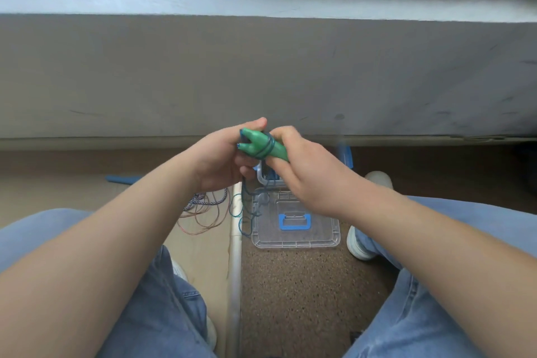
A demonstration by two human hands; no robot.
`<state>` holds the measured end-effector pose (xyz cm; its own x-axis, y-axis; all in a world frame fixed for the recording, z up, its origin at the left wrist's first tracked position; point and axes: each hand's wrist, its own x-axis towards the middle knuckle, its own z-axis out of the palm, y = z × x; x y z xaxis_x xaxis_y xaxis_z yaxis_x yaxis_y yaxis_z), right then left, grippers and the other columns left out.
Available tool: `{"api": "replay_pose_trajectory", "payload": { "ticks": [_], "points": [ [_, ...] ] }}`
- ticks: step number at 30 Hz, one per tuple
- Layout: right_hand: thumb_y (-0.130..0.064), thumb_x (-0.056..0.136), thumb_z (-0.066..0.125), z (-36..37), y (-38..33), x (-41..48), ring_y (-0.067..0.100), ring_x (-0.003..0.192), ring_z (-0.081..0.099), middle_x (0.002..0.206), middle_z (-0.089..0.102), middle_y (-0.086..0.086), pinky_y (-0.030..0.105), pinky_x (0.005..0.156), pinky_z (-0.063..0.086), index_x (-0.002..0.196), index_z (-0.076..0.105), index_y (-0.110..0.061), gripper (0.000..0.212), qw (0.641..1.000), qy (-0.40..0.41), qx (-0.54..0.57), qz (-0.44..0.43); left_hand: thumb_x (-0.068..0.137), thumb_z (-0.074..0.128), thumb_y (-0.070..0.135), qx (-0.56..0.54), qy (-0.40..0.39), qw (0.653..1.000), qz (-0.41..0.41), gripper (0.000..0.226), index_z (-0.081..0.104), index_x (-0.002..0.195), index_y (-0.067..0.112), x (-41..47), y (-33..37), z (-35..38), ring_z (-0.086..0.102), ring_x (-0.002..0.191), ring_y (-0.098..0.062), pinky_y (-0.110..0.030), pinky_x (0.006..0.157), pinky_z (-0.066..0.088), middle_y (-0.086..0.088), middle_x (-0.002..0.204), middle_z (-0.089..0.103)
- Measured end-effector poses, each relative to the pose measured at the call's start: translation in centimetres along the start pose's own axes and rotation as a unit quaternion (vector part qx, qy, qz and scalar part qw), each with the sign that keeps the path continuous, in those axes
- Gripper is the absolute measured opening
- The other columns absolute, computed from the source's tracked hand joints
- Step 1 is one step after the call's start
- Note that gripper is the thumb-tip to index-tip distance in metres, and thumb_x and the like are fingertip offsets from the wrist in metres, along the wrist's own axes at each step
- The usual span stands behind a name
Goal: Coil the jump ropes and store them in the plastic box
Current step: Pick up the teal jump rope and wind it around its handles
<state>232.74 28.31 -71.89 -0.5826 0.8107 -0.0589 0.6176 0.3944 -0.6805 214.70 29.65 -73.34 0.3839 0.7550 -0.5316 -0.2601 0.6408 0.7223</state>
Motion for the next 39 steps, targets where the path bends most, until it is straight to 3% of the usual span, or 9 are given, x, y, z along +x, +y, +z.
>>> {"api": "replay_pose_trajectory", "payload": {
  "ticks": [6, 9, 15, 18, 20, 23, 29, 35, 39],
  "points": [
    [-0.022, 0.104, 0.049, -0.6, -0.2, 0.6, 0.011, 0.067, 0.054, 0.078, 0.057, -0.006, 0.023, 0.059, 0.034, 0.14, 0.035, -0.021, 0.039, 0.993, 0.096, 0.065, 0.037, 0.093, 0.055, 0.028, -0.085, 0.04, 0.996, 0.009, 0.027, 0.065, 0.069, 0.021, 1.1, -1.5, 0.0, 0.027, 0.04, -0.002, -0.013, 0.039, 0.027, 0.01, 0.055, 0.033],
    [-0.017, 0.104, 0.046, -1.2, 0.4, 1.4, 0.013, 0.074, 0.057, 0.088, 0.057, -0.006, 0.028, 0.07, 0.036, 0.144, 0.035, -0.019, 0.041, 0.991, 0.094, 0.05, 0.077, 0.107, 0.04, 0.028, 0.196, 0.104, 0.968, 0.114, 0.037, 0.065, 0.081, 0.018, 1.2, -2.7, 0.3, 0.029, 0.04, -0.002, -0.018, 0.041, 0.026, 0.012, 0.051, 0.036],
    [-0.016, 0.1, 0.048, -0.6, 2.7, 1.8, 0.036, 0.107, 0.06, 0.116, 0.064, 0.015, 0.04, 0.086, 0.047, 0.129, 0.053, -0.009, 0.03, 0.977, -0.023, -0.158, 0.141, 0.099, 0.04, 0.036, 0.716, 0.038, 0.606, 0.344, 0.031, 0.058, 0.081, 0.02, -0.3, -3.0, 0.0, 0.054, 0.06, -0.016, -0.032, 0.056, 0.04, 0.01, 0.062, 0.05],
    [-0.015, 0.099, 0.048, 0.1, 2.4, 1.1, 0.032, 0.1, 0.061, 0.109, 0.064, 0.01, 0.041, 0.08, 0.05, 0.117, 0.054, -0.013, 0.02, 0.96, -0.145, -0.224, 0.084, 0.095, 0.047, 0.041, 0.746, 0.055, 0.536, 0.39, 0.031, 0.06, 0.075, 0.02, -0.3, -1.9, -1.0, 0.053, 0.058, -0.023, -0.029, 0.052, 0.038, 0.008, 0.063, 0.048],
    [-0.013, 0.099, 0.046, 0.5, 1.9, 0.6, 0.025, 0.085, 0.06, 0.095, 0.057, 0.004, 0.034, 0.068, 0.046, 0.103, 0.051, -0.014, 0.007, 0.943, -0.211, -0.256, 0.042, 0.092, 0.051, 0.051, 0.726, 0.088, 0.564, 0.385, 0.034, 0.064, 0.074, 0.025, -0.3, -1.5, -1.5, 0.052, 0.059, -0.016, -0.027, 0.053, 0.041, 0.012, 0.062, 0.048],
    [-0.019, 0.104, 0.041, 0.2, 0.7, 0.1, 0.013, 0.068, 0.045, 0.081, 0.041, -0.005, 0.023, 0.053, 0.026, 0.093, 0.041, -0.016, 0.012, 0.939, -0.239, -0.248, 0.005, 0.087, 0.063, 0.056, 0.619, 0.121, 0.717, 0.297, 0.037, 0.066, 0.065, 0.027, -0.2, -1.0, -1.3, 0.047, 0.051, -0.007, -0.023, 0.052, 0.039, 0.011, 0.053, 0.053],
    [-0.019, 0.103, 0.046, -0.6, 0.3, -0.4, 0.021, 0.079, 0.055, 0.093, 0.061, 0.004, 0.039, 0.075, 0.045, 0.11, 0.053, -0.011, 0.013, 0.976, -0.196, -0.089, -0.016, 0.092, 0.064, 0.048, 0.277, -0.01, 0.96, 0.032, 0.038, 0.068, 0.069, 0.018, -0.2, -0.6, -1.8, 0.053, 0.056, -0.012, -0.028, 0.059, 0.043, 0.001, 0.065, 0.06],
    [-0.025, 0.103, 0.046, -1.2, 0.2, -0.6, 0.025, 0.086, 0.064, 0.104, 0.068, 0.012, 0.041, 0.084, 0.05, 0.161, -0.008, -0.027, 0.079, 0.993, -0.102, -0.013, 0.061, 0.094, 0.062, 0.036, 0.233, 0.012, 0.972, 0.022, 0.032, 0.059, 0.066, 0.021, 0.8, -2.0, -1.7, 0.03, 0.047, -0.008, -0.025, 0.048, 0.026, 0.004, 0.055, 0.04],
    [-0.025, 0.101, 0.048, -1.5, 1.8, 0.4, 0.029, 0.099, 0.067, 0.118, 0.068, 0.012, 0.037, 0.091, 0.05, 0.157, 0.028, -0.02, 0.06, 0.992, 0.01, -0.045, 0.113, 0.105, 0.04, 0.034, 0.448, 0.119, 0.877, 0.124, 0.042, 0.056, 0.068, 0.022, 1.5, -3.1, -1.3, 0.035, 0.042, -0.007, -0.03, 0.051, 0.029, 0.01, 0.049, 0.042]
  ]
}}
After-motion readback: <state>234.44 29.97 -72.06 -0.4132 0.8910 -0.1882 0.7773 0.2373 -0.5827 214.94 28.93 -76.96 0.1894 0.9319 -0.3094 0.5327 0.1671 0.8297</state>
